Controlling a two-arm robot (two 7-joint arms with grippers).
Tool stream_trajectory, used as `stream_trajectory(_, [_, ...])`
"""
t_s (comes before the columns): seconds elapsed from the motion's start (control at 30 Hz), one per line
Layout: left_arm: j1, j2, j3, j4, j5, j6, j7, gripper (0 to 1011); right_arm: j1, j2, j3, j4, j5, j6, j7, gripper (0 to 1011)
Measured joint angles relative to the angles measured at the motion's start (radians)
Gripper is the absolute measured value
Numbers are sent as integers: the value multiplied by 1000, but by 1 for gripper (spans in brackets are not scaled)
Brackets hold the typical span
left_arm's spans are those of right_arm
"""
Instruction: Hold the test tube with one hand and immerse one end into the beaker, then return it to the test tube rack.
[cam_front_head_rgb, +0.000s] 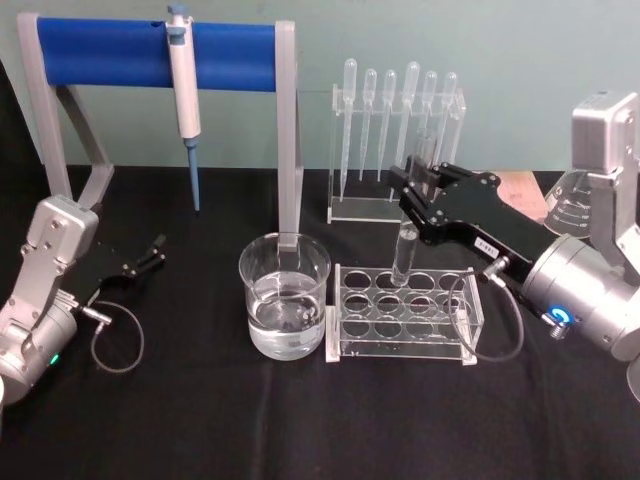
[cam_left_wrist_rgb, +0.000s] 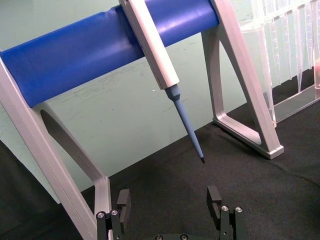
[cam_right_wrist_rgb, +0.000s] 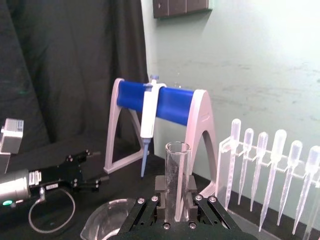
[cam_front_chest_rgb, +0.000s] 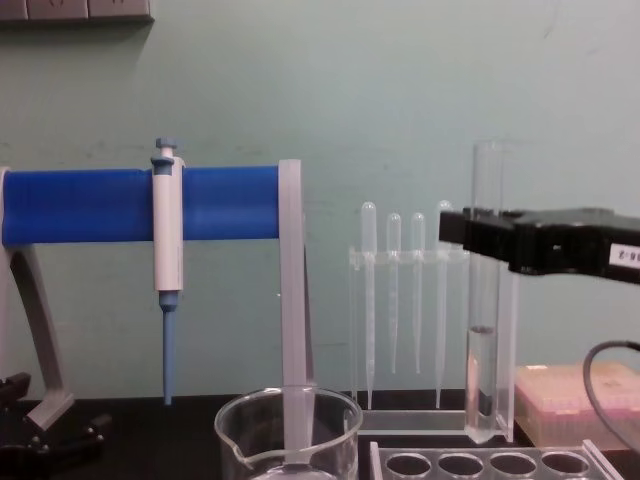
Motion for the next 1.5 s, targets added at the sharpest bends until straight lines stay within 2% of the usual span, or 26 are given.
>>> stream_trajectory(1.5, [0, 0, 0, 0, 0, 0, 0, 1000, -3, 1, 3, -7, 4, -3, -8, 228])
